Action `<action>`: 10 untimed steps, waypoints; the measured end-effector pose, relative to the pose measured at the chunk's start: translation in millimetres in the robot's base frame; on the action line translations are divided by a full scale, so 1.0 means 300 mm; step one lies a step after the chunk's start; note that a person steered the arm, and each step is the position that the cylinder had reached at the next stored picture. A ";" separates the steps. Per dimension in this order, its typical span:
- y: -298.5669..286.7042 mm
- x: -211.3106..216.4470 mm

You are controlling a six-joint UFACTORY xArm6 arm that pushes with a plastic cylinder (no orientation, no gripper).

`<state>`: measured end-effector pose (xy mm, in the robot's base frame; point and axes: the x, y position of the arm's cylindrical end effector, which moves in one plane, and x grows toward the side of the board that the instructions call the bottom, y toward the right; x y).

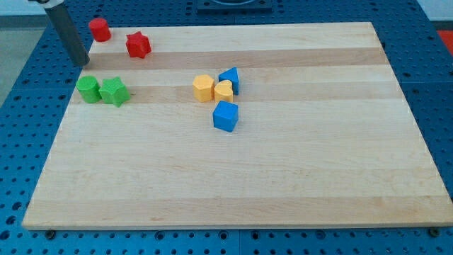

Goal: Move the red circle to the top left corner of the board

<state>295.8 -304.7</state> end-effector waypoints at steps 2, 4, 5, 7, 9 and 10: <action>-0.001 -0.043; 0.008 -0.046; 0.008 -0.046; 0.050 -0.046; 0.079 -0.046; 0.083 -0.049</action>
<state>281.2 -279.7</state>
